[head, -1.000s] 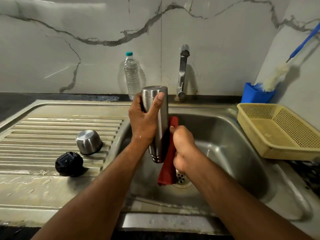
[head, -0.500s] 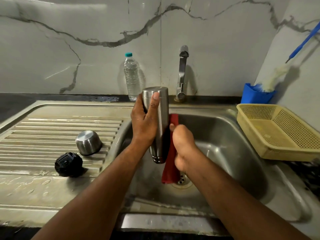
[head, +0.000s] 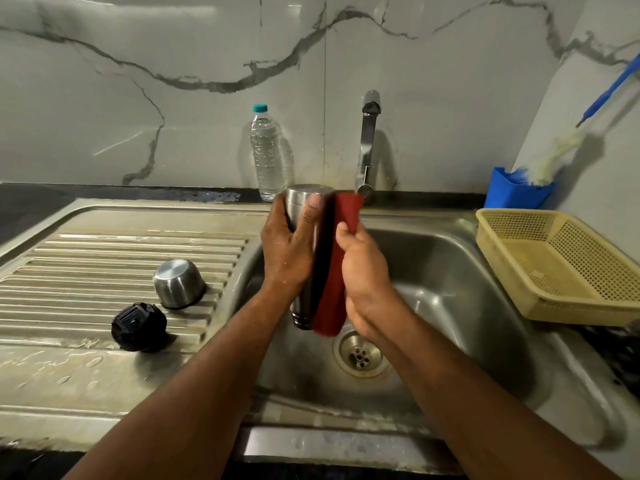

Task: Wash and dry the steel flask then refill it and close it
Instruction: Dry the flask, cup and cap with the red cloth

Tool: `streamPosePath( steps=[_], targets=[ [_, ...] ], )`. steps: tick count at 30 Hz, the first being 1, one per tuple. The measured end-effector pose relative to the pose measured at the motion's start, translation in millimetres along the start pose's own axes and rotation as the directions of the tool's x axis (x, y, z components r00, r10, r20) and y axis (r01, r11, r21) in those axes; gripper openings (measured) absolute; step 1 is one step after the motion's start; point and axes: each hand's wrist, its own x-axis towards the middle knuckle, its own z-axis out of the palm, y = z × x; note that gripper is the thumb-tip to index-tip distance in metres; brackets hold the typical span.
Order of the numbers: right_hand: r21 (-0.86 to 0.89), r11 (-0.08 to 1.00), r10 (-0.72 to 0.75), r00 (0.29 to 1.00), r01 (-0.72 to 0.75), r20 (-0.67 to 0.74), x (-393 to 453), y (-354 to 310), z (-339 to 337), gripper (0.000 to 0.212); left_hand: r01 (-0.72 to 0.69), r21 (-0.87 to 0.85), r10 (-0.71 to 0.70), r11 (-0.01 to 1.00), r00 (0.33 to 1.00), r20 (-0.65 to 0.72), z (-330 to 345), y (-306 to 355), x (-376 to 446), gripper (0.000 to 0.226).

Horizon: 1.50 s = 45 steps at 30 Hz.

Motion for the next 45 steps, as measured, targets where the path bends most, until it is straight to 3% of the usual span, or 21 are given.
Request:
streamPosePath(
  steps=[3, 5, 6, 9, 12, 14, 16, 19, 21, 23, 26, 29, 31, 34, 36, 38, 40, 43, 45],
  targets=[
    [0.007, 0.965, 0.261, 0.964, -0.261, -0.046, 4.1, 9.3, 0.0, 0.024, 0.003, -0.054, -0.007, 0.999, 0.998, -0.063, -6.2, 3.1, 8.2, 0.043],
    [0.032, 0.953, 0.303, 0.952, -0.302, -0.051, 3.6, 8.7, -0.3, 0.022, -0.003, -0.087, 0.001, 0.996, 1.000, -0.022, -6.5, 2.4, 7.6, 0.039],
    [0.048, 0.969, 0.245, 0.969, -0.243, -0.042, 4.3, 7.8, 0.1, 0.023, 0.011, -0.116, -0.012, 0.993, 1.000, -0.006, -5.3, 1.1, 5.7, 0.036],
    [0.040, 0.990, -0.140, 0.987, 0.137, 0.078, 4.6, -4.4, -1.7, 0.034, 0.064, -0.157, -0.062, 0.985, 0.998, 0.021, -0.5, -4.4, 3.6, 0.031],
    [-0.087, 0.866, -0.459, 0.852, 0.492, 0.253, 3.1, -1.3, 0.9, 0.055, 0.084, -0.172, -0.073, 0.981, 0.995, 0.070, 0.5, -10.3, 0.9, 0.019],
    [-0.224, 0.778, -0.510, 0.799, 0.586, 0.319, 2.2, 9.0, 7.3, 0.060, 0.121, -0.187, -0.103, 0.975, 0.990, 0.100, -0.3, -10.1, -0.4, 0.020],
    [-0.270, 0.822, -0.435, 0.859, 0.501, 0.272, 2.4, 17.9, 13.7, 0.059, 0.170, -0.201, -0.164, 0.965, 0.985, 0.050, -2.4, -7.8, 4.3, 0.027],
    [-0.176, 0.975, -0.135, 0.991, 0.136, 0.014, 10.8, 23.7, 10.3, 0.037, 0.153, -0.190, -0.163, 0.970, 0.986, -0.040, -6.1, -3.6, 12.8, 0.049],
    [-0.014, 0.985, 0.168, 0.980, -0.170, -0.109, 13.6, 18.9, 1.9, 0.023, 0.110, -0.155, -0.104, 0.982, 0.994, 0.043, -4.7, -2.7, 9.4, 0.048],
    [0.084, 0.956, 0.292, 0.946, -0.283, -0.142, 10.3, 12.4, -4.7, 0.023, 0.102, -0.142, -0.076, 0.985, 0.981, 0.179, 0.3, -4.1, -0.2, 0.044],
    [0.178, 0.981, 0.096, 0.986, -0.070, -0.139, 15.0, 4.2, -8.6, 0.028, 0.112, -0.139, -0.072, 0.984, 0.962, 0.263, 6.7, -6.5, -6.2, 0.037],
    [0.097, 0.987, -0.118, 0.989, 0.127, -0.092, 8.4, -4.4, -6.2, 0.032, 0.163, -0.186, -0.121, 0.969, 0.968, 0.220, 8.1, -6.1, -6.2, 0.047],
    [0.070, 0.994, -0.076, 0.992, 0.083, -0.101, 6.4, 3.2, -2.7, 0.030, 0.131, -0.175, -0.102, 0.976, 0.981, 0.163, 7.1, -4.4, -3.6, 0.047],
    [0.059, 0.971, 0.240, 0.951, -0.233, -0.197, 0.2, 11.8, 1.5, 0.026, 0.090, -0.159, -0.073, 0.983, 0.991, 0.109, 2.3, -2.9, 3.5, 0.043],
    [0.137, 0.926, 0.374, 0.907, -0.353, -0.192, -3.4, 10.1, 0.4, 0.027, 0.089, -0.161, -0.073, 0.983, 0.992, 0.107, 1.1, -4.3, 3.6, 0.047],
    [0.187, 0.939, 0.324, 0.924, -0.288, -0.201, -4.2, 5.7, -0.3, 0.027, 0.117, -0.188, -0.104, 0.975, 0.992, 0.077, 4.2, -4.6, -1.0, 0.055],
    [0.168, 0.977, 0.165, 0.968, -0.134, -0.189, -1.6, 3.1, 1.2, 0.025, 0.130, -0.166, -0.123, 0.978, 0.991, 0.052, 7.5, -5.6, -5.7, 0.062],
    [0.172, 0.985, 0.013, 0.997, 0.002, -0.082, -4.6, -1.9, 4.8, 0.029, 0.095, -0.059, -0.094, 0.994, 0.995, 0.014, 4.9, -3.9, -8.6, 0.059],
    [0.160, 0.986, -0.034, 0.999, 0.036, -0.013, -6.5, -2.6, 7.3, 0.030, 0.082, -0.001, -0.082, 0.997, 0.993, -0.086, -0.9, -1.4, -5.7, 0.069]
  ],
)
